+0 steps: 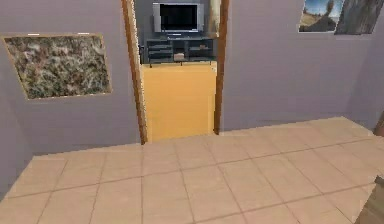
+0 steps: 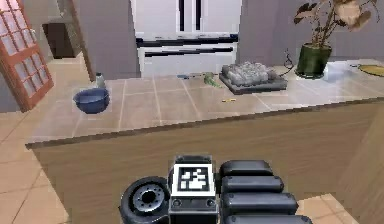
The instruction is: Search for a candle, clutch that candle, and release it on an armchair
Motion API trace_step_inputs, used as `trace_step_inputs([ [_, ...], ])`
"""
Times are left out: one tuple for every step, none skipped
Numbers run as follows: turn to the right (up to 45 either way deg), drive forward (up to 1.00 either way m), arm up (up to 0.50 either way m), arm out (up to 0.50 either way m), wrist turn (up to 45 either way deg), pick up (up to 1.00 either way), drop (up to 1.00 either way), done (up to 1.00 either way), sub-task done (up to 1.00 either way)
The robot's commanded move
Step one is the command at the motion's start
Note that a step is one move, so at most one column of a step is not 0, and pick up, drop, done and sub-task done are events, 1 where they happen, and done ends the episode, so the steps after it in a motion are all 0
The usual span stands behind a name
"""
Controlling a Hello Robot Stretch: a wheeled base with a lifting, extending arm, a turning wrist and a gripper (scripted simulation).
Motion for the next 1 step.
trace_step_inputs([
  [0.0, 1.0, 0.0, 0.0, 0.0, 0.0, 0.0, 0.0, 0.0],
])
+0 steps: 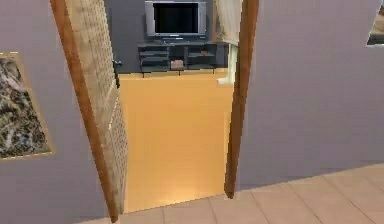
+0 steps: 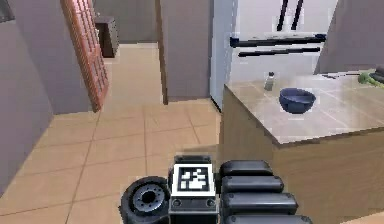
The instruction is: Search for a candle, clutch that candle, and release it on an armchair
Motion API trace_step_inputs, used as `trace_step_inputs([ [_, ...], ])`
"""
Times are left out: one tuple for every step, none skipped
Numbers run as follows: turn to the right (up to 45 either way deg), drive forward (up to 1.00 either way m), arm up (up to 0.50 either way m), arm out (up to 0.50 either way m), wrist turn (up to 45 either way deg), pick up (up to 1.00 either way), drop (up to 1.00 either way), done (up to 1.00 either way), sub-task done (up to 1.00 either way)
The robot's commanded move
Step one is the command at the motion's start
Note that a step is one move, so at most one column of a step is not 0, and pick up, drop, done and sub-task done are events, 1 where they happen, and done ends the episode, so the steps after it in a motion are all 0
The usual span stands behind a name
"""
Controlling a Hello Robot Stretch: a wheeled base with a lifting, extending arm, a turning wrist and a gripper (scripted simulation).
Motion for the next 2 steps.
trace_step_inputs([
  [0.0, 1.0, 0.0, 0.0, 0.0, 0.0, 0.0, 0.0, 0.0],
  [0.0, 0.55, 0.0, 0.0, 0.0, 0.0, 0.0, 0.0, 0.0],
])
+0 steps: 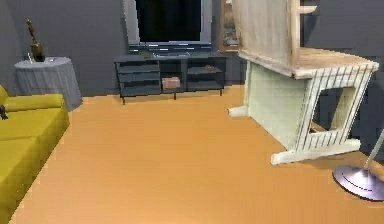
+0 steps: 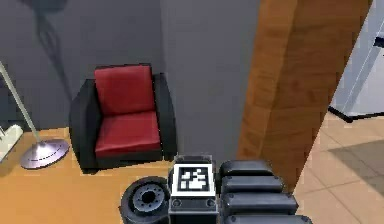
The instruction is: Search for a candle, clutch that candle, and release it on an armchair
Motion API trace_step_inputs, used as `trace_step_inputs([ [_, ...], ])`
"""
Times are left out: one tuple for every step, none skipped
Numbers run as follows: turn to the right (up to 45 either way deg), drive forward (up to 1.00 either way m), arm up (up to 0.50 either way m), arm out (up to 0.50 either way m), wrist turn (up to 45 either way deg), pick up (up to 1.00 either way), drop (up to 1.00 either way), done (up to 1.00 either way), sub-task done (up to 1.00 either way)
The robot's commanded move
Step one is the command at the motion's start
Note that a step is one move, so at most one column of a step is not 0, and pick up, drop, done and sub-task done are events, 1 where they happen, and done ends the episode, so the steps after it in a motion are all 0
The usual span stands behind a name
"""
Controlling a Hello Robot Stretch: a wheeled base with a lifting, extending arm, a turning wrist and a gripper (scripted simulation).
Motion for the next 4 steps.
trace_step_inputs([
  [45.0, 0.0, 0.0, 0.0, 0.0, 0.0, 0.0, 0.0, 0.0],
  [21.0, 0.0, 0.0, 0.0, 0.0, 0.0, 0.0, 0.0, 0.0],
  [0.0, 1.0, 0.0, 0.0, 0.0, 0.0, 0.0, 0.0, 0.0],
  [6.0, 0.0, 0.0, 0.0, 0.0, 0.0, 0.0, 0.0, 0.0],
])
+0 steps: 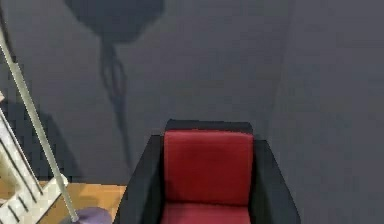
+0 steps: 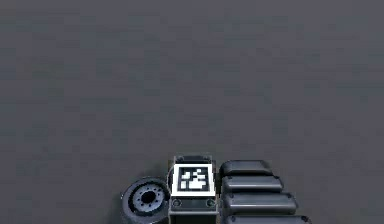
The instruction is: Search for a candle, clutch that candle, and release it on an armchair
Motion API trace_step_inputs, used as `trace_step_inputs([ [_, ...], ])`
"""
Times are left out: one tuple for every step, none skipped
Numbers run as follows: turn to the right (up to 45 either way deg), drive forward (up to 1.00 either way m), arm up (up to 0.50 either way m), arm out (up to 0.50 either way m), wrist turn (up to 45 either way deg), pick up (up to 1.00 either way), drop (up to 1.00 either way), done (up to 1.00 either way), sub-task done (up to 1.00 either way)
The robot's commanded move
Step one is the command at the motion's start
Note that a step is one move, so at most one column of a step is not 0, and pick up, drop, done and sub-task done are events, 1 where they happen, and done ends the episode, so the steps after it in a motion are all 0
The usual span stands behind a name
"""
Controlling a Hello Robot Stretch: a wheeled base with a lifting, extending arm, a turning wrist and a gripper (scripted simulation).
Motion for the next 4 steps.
trace_step_inputs([
  [0.0, 0.1, 0.0, 0.0, 0.0, 0.0, 0.0, 0.0, 0.0],
  [-45.0, 0.0, 0.0, 0.0, 0.0, 0.0, 0.0, 0.0, 0.0],
  [-21.0, 0.0, 0.0, 0.0, 0.0, 0.0, 0.0, 0.0, 0.0],
  [0.0, 0.0, 0.0, 0.36, 0.0, 0.0, 0.0, 0.0, 0.0],
])
